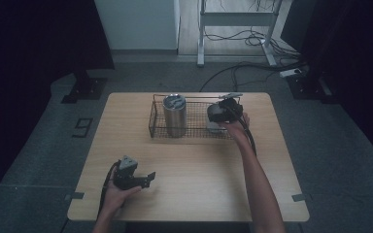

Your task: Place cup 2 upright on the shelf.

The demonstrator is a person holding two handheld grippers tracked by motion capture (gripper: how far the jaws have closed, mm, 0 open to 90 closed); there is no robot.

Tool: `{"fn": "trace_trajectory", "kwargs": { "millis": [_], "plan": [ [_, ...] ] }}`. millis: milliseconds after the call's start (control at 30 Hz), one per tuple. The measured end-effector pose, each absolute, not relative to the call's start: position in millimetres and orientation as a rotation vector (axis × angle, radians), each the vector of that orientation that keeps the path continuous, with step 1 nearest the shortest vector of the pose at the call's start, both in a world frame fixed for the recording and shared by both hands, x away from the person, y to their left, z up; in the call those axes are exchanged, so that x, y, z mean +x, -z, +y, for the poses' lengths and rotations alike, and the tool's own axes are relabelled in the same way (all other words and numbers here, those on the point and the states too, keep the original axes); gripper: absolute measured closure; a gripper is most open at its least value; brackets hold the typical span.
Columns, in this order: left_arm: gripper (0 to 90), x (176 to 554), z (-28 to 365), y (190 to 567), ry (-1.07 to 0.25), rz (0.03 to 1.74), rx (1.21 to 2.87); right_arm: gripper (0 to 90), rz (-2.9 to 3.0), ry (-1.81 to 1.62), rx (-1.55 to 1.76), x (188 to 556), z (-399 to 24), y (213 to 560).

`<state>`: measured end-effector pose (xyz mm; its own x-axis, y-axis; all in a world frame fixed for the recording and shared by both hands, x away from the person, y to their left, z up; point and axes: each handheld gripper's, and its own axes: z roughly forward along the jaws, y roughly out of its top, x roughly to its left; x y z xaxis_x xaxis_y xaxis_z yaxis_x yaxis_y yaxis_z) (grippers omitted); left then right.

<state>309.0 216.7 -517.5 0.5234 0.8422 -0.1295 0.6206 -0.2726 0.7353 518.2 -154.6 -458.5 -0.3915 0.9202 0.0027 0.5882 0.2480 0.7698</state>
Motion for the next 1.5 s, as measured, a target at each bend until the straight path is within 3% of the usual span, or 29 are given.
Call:
{"fn": "trace_trajectory", "kwargs": {
  "millis": [900, 1500],
  "plan": [
    [12.2, 309.1, 219.8, 518.7, -0.386, 1.202, 2.008, 13.1, 2.044, -1.108, 1.322, 457.8, -180.1, 450.1],
    [12.4, 308.3, 213.2, 521.0, -0.392, 1.191, 2.032, 15.5, 1.986, -1.21, 1.336, 390.7, -216.8, 466.0]
  ]
}}
